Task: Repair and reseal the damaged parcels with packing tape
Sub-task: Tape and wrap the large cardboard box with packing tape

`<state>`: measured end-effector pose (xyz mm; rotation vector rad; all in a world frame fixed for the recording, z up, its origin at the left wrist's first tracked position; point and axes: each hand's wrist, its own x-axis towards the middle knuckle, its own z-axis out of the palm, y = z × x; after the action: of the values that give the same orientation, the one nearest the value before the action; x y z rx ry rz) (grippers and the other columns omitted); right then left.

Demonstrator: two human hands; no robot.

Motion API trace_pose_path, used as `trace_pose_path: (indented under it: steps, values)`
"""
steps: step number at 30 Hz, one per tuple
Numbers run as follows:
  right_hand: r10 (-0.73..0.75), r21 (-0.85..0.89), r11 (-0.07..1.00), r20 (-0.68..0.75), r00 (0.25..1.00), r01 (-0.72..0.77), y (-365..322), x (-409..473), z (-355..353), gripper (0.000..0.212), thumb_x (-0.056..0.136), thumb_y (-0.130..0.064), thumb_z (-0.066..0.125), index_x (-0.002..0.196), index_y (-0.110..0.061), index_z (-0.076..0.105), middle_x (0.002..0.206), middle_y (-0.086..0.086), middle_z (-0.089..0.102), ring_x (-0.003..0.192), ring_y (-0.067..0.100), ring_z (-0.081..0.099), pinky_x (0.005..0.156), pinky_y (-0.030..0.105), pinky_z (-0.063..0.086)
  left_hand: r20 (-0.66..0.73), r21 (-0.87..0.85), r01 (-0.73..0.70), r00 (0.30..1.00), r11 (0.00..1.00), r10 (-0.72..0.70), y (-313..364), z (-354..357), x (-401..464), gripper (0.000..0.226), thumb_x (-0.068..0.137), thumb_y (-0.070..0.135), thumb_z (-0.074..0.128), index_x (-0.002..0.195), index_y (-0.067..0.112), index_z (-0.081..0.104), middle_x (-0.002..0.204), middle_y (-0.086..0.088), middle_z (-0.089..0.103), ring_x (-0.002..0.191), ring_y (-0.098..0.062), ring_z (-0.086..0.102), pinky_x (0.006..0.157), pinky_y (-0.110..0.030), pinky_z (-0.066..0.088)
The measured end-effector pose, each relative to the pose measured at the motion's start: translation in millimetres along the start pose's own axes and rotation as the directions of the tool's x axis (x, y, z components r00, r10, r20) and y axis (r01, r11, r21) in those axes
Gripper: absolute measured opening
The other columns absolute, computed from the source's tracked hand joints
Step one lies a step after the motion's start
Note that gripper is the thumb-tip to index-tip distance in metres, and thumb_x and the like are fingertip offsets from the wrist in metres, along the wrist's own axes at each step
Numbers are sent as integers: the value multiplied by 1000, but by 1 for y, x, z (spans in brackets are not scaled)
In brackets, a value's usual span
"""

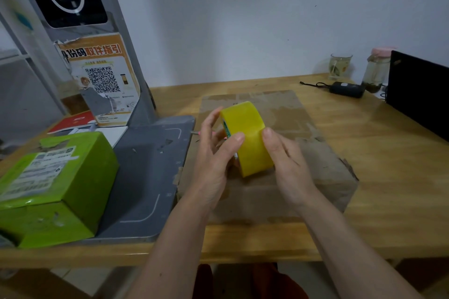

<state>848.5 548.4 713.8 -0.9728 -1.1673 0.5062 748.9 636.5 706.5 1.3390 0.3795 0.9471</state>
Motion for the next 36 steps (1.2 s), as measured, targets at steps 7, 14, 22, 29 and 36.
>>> trace_pose_path:
  steps: [7, 14, 22, 29, 36]
  values:
    - [164, -31, 986, 13, 986, -163, -6, 1, 1, 46, 99, -26, 45, 65, -18, 74, 68, -6, 71, 65, -1, 65, 63, 11, 49, 12, 12, -22, 1000, 1000, 22, 1, 3, -1, 71, 68, 49, 71, 134, 37, 47, 118, 4, 65, 110, -18, 63, 82, -31, 53]
    - [345, 111, 938, -221, 912, -328, -4, 5, 0, 65, 68, -71, 66, 92, -12, 74, 99, 14, 72, 92, 27, 70, 89, 49, 54, 147, 223, -94, 987, 970, 62, 3, 0, -10, 84, 62, 45, 78, 135, 56, 38, 141, 11, 46, 115, 6, 53, 79, -14, 51]
    - [249, 210, 951, -88, 965, -226, 1, 0, -6, 31, 86, -44, 60, 98, -20, 75, 101, 14, 72, 98, 32, 67, 95, 53, 49, 120, 191, -87, 991, 978, 65, 3, -1, -9, 90, 55, 37, 85, 134, 50, 44, 138, 7, 51, 117, -2, 55, 82, -18, 52]
    - [220, 305, 931, -28, 975, -202, 3, -2, -10, 33, 95, -23, 50, 116, -1, 62, 116, 29, 62, 110, 40, 58, 99, 52, 43, 41, 125, -133, 991, 983, 129, 2, 0, -9, 92, 56, 28, 88, 137, 40, 45, 139, 2, 53, 126, -16, 53, 87, -30, 54]
    - [202, 429, 879, 59, 978, -207, 4, -1, -10, 41, 92, -19, 44, 123, 4, 55, 120, 29, 60, 111, 37, 57, 94, 44, 49, 37, 43, -131, 991, 990, 129, 4, 1, -7, 98, 56, 21, 87, 141, 35, 41, 140, 7, 52, 127, -13, 53, 89, -32, 54]
